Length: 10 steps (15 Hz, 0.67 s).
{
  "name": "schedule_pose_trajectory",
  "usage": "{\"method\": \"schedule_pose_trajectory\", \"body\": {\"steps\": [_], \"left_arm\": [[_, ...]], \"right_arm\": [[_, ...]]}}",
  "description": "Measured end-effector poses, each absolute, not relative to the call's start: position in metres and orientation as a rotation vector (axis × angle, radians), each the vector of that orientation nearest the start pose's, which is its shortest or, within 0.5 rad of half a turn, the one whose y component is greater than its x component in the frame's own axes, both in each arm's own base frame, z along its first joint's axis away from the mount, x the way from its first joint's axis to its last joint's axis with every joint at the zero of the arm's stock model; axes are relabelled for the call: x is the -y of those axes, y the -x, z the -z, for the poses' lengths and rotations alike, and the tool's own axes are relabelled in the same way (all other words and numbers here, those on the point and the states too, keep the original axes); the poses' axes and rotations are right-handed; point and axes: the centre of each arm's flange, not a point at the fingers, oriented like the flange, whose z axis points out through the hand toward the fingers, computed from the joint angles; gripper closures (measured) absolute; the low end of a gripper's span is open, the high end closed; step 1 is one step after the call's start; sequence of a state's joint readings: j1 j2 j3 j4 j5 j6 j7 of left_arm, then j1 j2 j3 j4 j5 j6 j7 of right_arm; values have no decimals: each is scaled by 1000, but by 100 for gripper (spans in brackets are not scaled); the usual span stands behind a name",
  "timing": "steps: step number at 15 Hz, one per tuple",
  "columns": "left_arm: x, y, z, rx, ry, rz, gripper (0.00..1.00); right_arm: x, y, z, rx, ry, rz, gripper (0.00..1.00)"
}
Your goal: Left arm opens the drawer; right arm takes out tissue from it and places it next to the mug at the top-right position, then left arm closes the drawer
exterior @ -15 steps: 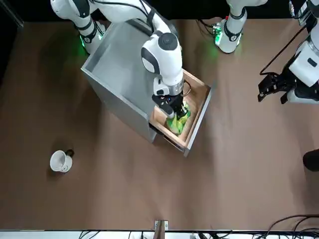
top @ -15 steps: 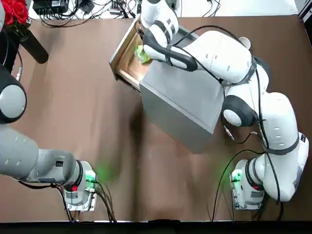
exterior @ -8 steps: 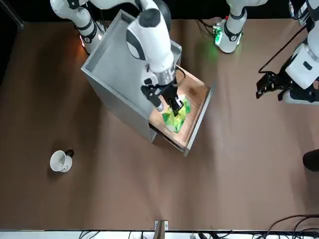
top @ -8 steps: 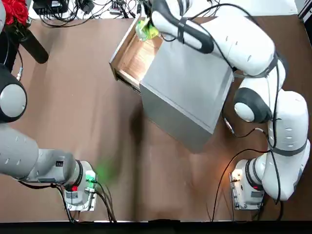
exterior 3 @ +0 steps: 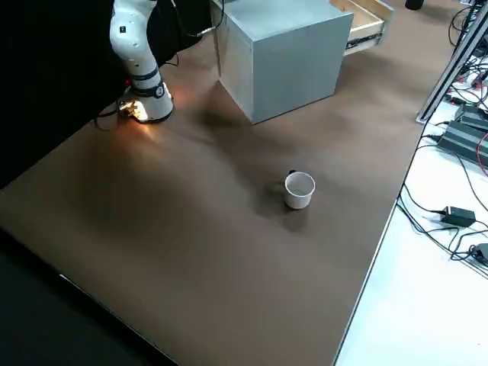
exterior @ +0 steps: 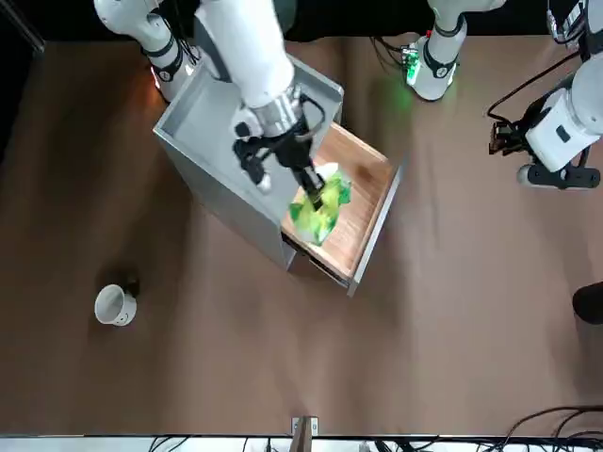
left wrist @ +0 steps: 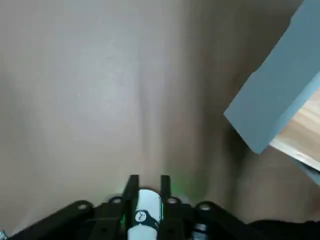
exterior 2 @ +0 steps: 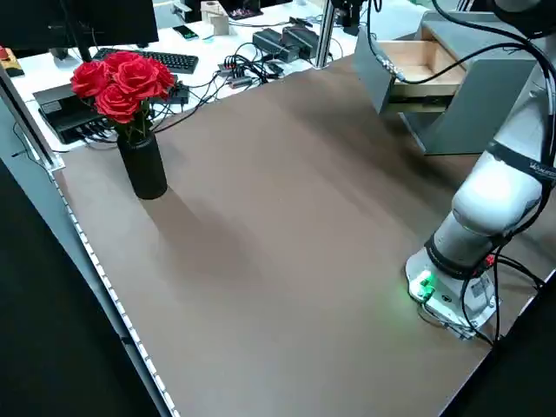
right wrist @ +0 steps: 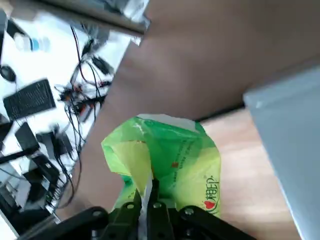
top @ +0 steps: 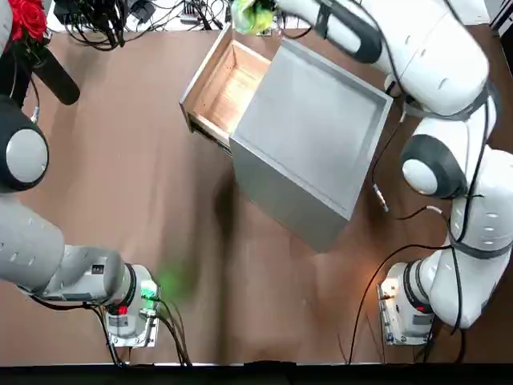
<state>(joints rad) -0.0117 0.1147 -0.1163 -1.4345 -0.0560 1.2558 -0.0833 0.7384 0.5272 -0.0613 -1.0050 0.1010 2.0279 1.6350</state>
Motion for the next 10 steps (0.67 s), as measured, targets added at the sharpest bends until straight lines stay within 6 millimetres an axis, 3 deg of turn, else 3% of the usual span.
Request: {"method": "schedule_pose_trajectory", "body": {"steps": [1,2,6,8,10], "left_arm": [[69,-554,-589,-69,3158,-523,93],[64,-558,-582,-52,3164,-547,99],[48,-577,-539,1,3198,-687,99],[46,-588,-505,90,3233,-835,99],[44,-601,-463,289,3261,-1023,99]], "right_arm": [[-446,-578,-625,-1243,2354,185,98],[-428,-586,-630,-1242,2362,177,98],[-339,-623,-632,-1185,2464,97,98],[-293,-640,-624,-1121,2534,45,98],[-249,-654,-616,-1052,2603,14,98]]}}
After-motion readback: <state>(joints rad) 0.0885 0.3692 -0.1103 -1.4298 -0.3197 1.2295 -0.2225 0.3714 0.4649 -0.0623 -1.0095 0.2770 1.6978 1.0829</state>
